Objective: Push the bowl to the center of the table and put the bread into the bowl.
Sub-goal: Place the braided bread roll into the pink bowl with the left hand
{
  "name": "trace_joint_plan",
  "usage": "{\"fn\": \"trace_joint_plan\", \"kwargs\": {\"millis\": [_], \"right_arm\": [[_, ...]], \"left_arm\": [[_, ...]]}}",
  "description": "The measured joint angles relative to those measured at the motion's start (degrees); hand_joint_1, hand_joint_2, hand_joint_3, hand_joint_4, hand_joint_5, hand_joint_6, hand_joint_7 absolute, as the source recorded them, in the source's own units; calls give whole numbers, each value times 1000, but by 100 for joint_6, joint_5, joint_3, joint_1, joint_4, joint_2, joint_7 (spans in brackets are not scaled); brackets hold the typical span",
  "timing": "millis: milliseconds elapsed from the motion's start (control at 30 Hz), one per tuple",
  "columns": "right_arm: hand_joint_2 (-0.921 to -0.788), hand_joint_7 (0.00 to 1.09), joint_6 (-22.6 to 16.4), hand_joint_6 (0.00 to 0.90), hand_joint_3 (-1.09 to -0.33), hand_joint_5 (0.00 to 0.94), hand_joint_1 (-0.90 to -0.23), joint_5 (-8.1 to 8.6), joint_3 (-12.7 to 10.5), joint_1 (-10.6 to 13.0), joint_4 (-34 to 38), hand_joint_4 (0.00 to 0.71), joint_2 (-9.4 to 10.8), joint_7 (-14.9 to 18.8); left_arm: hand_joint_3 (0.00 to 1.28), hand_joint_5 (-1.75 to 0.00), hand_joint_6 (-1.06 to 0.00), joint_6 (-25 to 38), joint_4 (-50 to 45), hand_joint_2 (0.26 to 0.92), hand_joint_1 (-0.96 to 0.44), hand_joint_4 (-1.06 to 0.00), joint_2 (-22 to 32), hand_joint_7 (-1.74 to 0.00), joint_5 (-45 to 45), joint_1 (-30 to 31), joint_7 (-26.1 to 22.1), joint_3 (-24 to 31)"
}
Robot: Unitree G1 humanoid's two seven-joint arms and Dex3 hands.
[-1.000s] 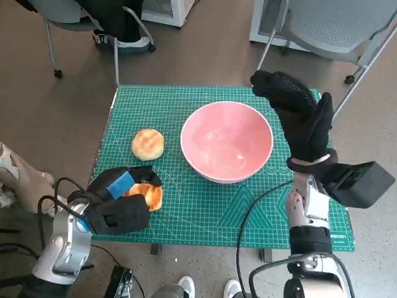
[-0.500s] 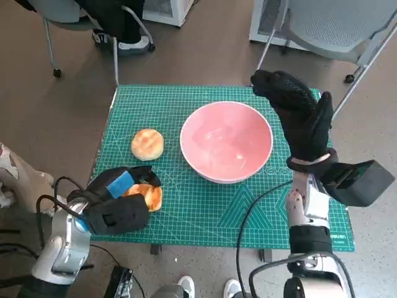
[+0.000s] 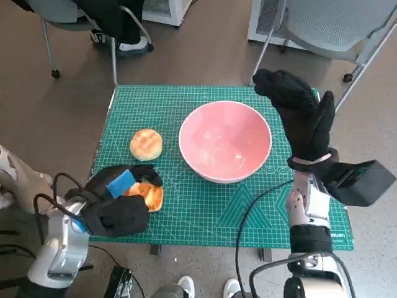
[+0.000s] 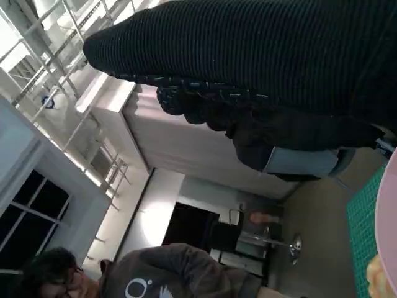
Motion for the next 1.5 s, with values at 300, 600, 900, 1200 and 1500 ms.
{"fn": "trace_joint_plan", "kwargs": {"millis": [300,600,900,1200,1500], "right_arm": [[-921,412,0,81,-790,0,-672,0,-3,-16,2,191,0,-1],[-921,419,-20,77,-791,1,-670,-2,-8,-29,41,192,5,-1],[-921,425,-44,73,-791,0,-668,-3,-16,-29,73,191,7,-1],[-921,431,-66,71,-792,0,-667,-2,-29,-29,98,191,12,-1],[-921,436,-82,67,-793,1,-667,-9,-27,5,32,188,36,-20]], "left_arm": [[32,-1097,-723,16,-612,886,3,-837,46,-972,-85,-41,-174,249],[27,-1098,-736,-23,-911,884,3,-847,52,-943,-94,-260,-196,406],[26,-1116,-743,-67,-942,886,3,-840,48,-926,-77,-642,-188,439],[33,-1189,-732,274,-938,896,3,-796,3,-916,158,-1635,-310,306],[23,-1143,-718,258,-550,900,3,-805,-310,-967,397,-2969,-277,-101]]}}
